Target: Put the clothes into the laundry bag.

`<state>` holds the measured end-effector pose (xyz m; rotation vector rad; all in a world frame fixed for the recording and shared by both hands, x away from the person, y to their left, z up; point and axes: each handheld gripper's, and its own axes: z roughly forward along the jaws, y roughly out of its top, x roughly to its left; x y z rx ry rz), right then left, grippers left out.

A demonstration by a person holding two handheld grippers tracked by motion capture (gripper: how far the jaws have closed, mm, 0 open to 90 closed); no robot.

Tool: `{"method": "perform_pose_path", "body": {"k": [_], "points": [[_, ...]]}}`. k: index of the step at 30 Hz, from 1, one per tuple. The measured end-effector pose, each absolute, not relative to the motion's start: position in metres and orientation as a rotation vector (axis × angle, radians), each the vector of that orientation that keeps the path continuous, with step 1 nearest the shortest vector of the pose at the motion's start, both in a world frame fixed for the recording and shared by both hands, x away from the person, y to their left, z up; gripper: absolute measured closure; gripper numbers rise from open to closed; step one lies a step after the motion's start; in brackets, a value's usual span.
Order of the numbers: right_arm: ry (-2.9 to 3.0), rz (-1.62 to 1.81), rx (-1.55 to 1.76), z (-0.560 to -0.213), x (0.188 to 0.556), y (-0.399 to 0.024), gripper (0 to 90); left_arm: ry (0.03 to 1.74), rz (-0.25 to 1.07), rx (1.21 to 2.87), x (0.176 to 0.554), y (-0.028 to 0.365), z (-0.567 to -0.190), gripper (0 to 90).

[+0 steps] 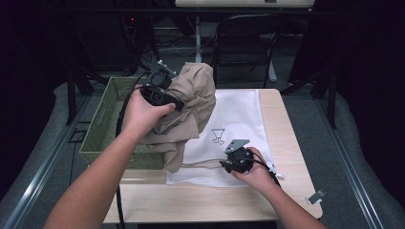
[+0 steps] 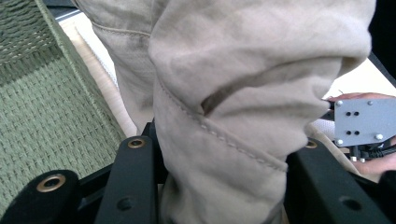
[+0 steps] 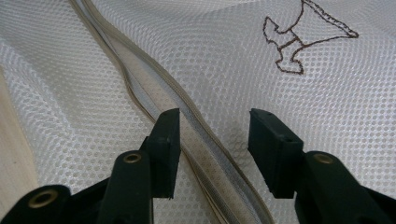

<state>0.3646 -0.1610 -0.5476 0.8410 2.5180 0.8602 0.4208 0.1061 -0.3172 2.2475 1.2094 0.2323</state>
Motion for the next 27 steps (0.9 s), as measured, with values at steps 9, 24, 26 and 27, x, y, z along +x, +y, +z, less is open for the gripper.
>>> {"method": "perform_pose_path", "body": {"k": [9, 24, 26, 27], "points": [[2.554, 0.842, 0.822, -0.547, 0.365, -0.161, 74.5, 1.2, 0.225, 2.248, 0.419, 0.104, -0.319, 60.3], [2.575, 0.906, 0.861, -0.548, 0.368, -0.164, 85.9, 1.176, 0.215, 2.252, 0.412, 0.103, -0.322, 60.3], [2.572, 0.904, 0.866, -0.548, 0.369, -0.165, 85.9, 1.172, 0.215, 2.26, 0.41, 0.103, -0.324, 60.3], [2.583, 0.907, 0.873, -0.547, 0.369, -0.165, 85.9, 1.172, 0.215, 2.26, 0.409, 0.103, -0.324, 60.3]]}}
